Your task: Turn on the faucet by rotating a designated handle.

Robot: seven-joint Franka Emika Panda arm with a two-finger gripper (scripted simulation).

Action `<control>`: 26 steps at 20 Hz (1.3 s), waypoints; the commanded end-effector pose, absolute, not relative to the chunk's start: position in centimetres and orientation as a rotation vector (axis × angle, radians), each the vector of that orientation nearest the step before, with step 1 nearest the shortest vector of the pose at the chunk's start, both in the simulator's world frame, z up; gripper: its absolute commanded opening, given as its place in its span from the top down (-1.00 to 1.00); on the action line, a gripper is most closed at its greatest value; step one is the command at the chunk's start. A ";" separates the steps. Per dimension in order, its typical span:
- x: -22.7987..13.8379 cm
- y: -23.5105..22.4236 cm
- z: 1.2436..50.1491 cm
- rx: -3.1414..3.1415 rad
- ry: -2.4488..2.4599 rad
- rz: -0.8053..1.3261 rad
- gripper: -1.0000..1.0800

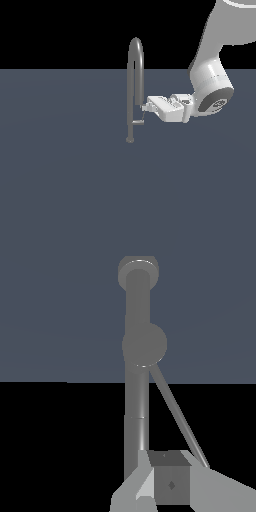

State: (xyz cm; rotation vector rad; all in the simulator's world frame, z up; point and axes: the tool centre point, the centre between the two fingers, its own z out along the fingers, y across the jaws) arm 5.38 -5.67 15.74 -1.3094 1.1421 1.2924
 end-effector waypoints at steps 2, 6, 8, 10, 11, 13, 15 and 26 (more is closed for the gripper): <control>4.4 -5.8 15.5 -1.306 1.143 1.304 1.00; 4.0 -5.9 15.2 -1.309 1.141 1.296 1.00; 3.4 -5.9 14.7 -1.308 1.142 1.298 1.00; 2.7 -6.0 14.3 -1.308 1.142 1.300 1.00; 2.3 -6.1 14.1 -1.307 1.142 1.301 1.00; 1.6 -6.2 13.6 -1.306 1.143 1.303 1.00; 2.5 -6.0 14.6 -1.317 1.133 1.286 1.00; 0.9 -6.2 10.8 -1.318 1.127 1.291 1.00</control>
